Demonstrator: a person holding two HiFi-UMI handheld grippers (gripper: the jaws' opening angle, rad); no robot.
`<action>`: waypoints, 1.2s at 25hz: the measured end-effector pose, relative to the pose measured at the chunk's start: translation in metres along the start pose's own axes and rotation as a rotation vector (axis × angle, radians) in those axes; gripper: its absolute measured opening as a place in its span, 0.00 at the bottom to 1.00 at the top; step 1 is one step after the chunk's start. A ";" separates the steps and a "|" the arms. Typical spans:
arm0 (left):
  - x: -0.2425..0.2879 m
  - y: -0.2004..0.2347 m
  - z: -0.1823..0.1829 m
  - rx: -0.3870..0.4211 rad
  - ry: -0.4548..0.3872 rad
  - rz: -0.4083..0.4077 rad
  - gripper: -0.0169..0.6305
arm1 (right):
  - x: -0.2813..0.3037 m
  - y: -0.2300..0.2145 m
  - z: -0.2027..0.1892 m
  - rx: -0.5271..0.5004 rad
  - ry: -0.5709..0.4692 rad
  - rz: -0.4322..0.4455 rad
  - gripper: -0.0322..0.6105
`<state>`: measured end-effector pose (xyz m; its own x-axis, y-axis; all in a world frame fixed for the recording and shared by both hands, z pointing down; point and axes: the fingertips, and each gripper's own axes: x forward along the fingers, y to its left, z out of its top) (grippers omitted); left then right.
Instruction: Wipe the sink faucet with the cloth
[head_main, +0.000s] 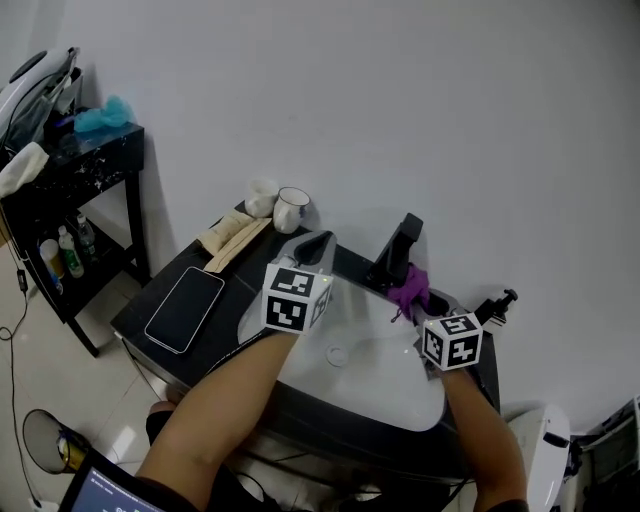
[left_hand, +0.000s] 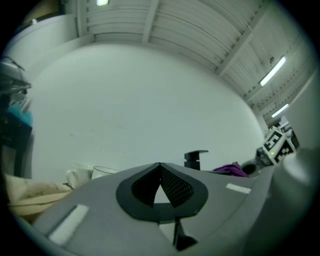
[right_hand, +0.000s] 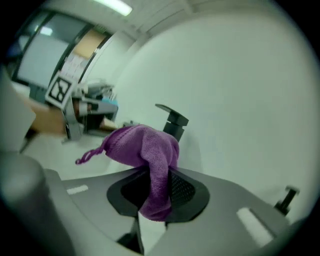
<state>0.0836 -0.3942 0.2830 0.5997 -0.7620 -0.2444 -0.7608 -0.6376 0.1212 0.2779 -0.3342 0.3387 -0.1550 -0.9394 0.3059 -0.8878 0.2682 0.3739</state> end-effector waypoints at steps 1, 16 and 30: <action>-0.005 0.011 0.007 -0.039 -0.030 0.035 0.05 | -0.007 0.016 0.002 0.150 -0.032 0.051 0.17; -0.054 0.059 0.084 0.042 -0.292 0.211 0.05 | 0.081 0.123 0.087 1.069 -0.291 0.144 0.17; -0.061 0.069 0.082 0.165 -0.283 0.326 0.05 | 0.134 0.060 0.082 1.323 -0.355 -0.115 0.17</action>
<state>-0.0257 -0.3826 0.2278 0.2484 -0.8441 -0.4751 -0.9415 -0.3258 0.0866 0.1680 -0.4618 0.3307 0.0230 -0.9996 0.0175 -0.6192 -0.0280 -0.7847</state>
